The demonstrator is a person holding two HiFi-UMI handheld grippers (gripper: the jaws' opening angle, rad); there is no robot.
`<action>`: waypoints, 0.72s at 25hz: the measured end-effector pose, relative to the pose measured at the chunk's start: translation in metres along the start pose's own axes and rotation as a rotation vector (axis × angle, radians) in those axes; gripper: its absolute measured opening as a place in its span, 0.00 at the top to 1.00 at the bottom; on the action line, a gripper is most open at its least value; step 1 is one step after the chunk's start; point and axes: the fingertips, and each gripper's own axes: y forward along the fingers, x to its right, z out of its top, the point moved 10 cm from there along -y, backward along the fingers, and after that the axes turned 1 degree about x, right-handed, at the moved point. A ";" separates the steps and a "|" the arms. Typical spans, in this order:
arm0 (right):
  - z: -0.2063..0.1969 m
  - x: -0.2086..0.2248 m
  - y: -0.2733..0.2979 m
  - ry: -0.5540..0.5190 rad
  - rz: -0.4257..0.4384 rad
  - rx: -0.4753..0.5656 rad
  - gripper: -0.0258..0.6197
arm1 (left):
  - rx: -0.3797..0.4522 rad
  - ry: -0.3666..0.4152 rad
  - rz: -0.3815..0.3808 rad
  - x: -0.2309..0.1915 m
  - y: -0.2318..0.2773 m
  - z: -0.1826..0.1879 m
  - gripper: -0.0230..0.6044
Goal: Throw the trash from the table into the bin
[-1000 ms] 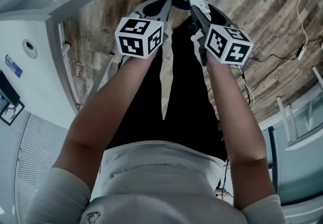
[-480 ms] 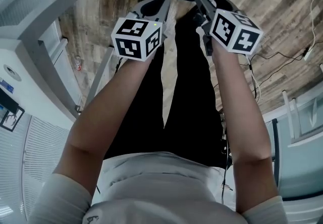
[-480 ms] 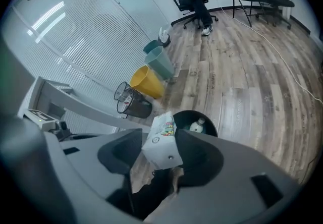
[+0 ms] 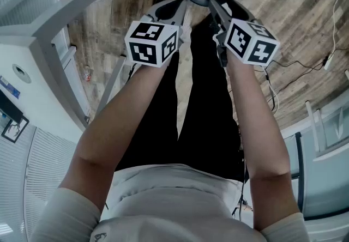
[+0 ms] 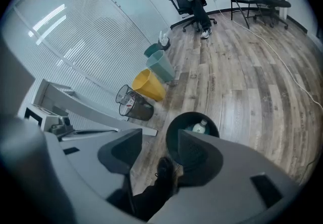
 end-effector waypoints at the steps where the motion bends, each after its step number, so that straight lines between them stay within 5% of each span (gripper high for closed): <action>1: 0.001 -0.003 -0.004 -0.008 -0.005 0.006 0.62 | 0.005 -0.014 0.001 0.001 -0.003 0.002 0.95; 8: 0.010 -0.033 -0.040 -0.078 -0.011 0.069 0.62 | 0.025 0.012 0.002 0.013 -0.024 0.019 0.95; 18: 0.039 -0.075 -0.106 -0.090 -0.025 0.182 0.88 | 0.070 0.095 -0.018 0.056 -0.068 0.074 0.95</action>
